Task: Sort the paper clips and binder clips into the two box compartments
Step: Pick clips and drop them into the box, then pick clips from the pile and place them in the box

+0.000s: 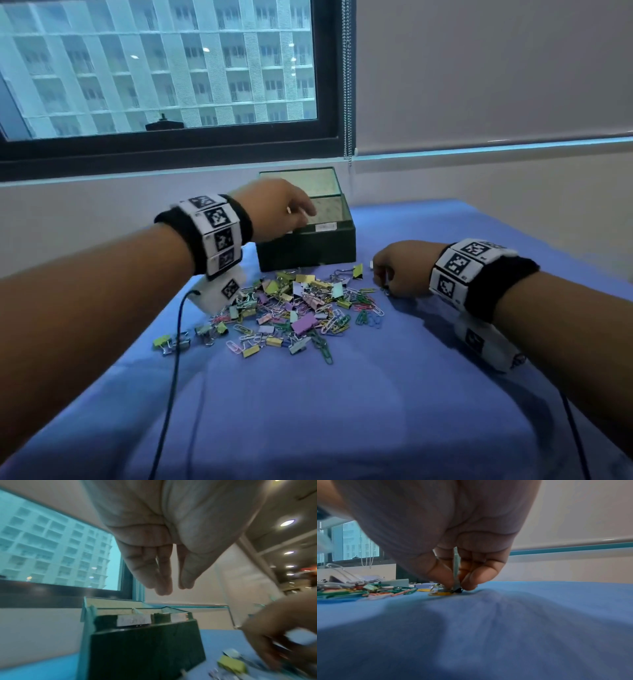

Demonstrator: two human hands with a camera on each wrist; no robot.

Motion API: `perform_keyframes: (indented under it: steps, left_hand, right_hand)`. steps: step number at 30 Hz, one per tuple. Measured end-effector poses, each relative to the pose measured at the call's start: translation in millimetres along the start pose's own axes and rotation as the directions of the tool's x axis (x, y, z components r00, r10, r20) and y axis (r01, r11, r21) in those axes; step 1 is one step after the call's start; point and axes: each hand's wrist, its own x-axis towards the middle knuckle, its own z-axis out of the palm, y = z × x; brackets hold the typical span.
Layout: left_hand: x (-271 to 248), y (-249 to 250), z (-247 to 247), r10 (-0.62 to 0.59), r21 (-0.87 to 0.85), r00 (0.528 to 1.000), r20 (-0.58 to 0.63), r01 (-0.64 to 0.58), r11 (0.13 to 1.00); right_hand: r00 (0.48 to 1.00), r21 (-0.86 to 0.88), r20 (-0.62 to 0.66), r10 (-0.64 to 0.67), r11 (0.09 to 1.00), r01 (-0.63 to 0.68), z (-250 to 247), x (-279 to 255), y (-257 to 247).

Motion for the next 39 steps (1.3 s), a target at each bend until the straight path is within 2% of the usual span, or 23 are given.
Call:
perform_keyframes:
  steps: [2,4,6,7,10,13,15,17,19,22,24,27,30,34,36,39]
  left_hand:
    - [-42.7,-8.4,-10.7,0.011,0.083,0.986,0.164,-0.025,0.996]
    - [-83.4,-22.3,-17.9,-0.052,0.142,0.924,0.378,-0.002,0.99]
    - [-112.0,-37.3,-17.8,-0.123,0.175,0.868,0.482,0.042,0.984]
    - [-121.4,-43.8,-15.0,-0.145,0.177,0.859,0.49,0.065,0.982]
    - [-136.3,-55.2,-4.2,-0.168,0.154,0.864,0.474,0.106,0.982]
    - [-140.0,-62.4,2.3,-0.155,0.168,0.874,0.461,0.086,0.982]
    - [-138.2,-69.8,6.7,-0.157,0.16,0.912,0.379,0.103,0.982]
    - [-132.6,-75.0,11.9,-0.209,0.139,0.933,0.294,0.174,0.975]
    - [-126.8,-74.6,16.4,-0.252,0.151,0.923,0.29,0.216,0.965]
    - [-122.5,-75.7,22.1,-0.268,0.163,0.895,0.357,0.223,0.961]
    - [-123.5,-76.7,23.9,-0.253,0.126,0.898,0.36,0.222,0.967]
    - [-124.4,-76.8,24.9,-0.207,0.096,0.911,0.355,0.185,0.978]
    - [-123.9,-77.1,25.2,-0.178,0.078,0.921,0.347,0.161,0.984]
    - [-124.9,-80.8,22.4,-0.189,0.07,0.958,0.216,0.178,0.982]
    - [-124.8,-81.3,21.0,-0.197,0.044,0.967,0.161,0.192,0.98]
    - [-125.3,-79.6,19.5,-0.202,-0.019,0.965,0.168,0.208,0.978]
  right_hand:
    - [1.0,0.016,-0.001,0.009,1.0,-0.009,-0.7,-0.5,-1.1]
    - [1.0,0.053,-0.006,-0.001,0.999,0.001,-1.3,-1.5,-3.2]
    - [0.999,0.096,-0.008,-0.046,0.994,0.047,-1.0,-2.2,-5.3]
    - [0.997,0.106,-0.005,-0.078,0.991,0.078,-1.0,-2.5,-6.3]
    - [0.991,0.098,0.014,-0.135,0.986,0.133,0.6,-1.9,-7.5]
    - [0.991,0.094,0.001,-0.136,0.986,0.136,0.6,-1.3,-8.6]
    - [0.99,0.085,-0.036,-0.136,0.987,0.139,-0.3,-2.1,-9.9]
    - [0.987,0.074,-0.103,-0.126,0.988,0.133,-0.4,-1.9,-8.5]
    - [0.98,0.096,-0.173,-0.094,0.989,0.112,-0.9,-2.8,-7.2]
    - [0.966,0.141,-0.256,-0.036,0.987,0.074,-3.1,-3.0,-7.3]
    - [0.961,0.155,-0.274,-0.026,0.985,0.071,-4.5,-3.4,-8.8]
    - [0.965,0.197,-0.256,-0.059,0.974,0.112,-4.7,-4.3,-9.6]
    - [0.976,0.245,-0.216,-0.035,0.965,0.089,-7.3,-3.3,-6.2]
    - [0.99,0.256,-0.138,-0.024,0.965,0.059,-7.8,2.4,-6.1]
    - [0.995,0.226,-0.09,-0.033,0.973,0.053,-5.0,4.9,-6.0]
    - [0.997,0.119,-0.069,-0.044,0.992,0.052,-0.9,5.1,-6.9]
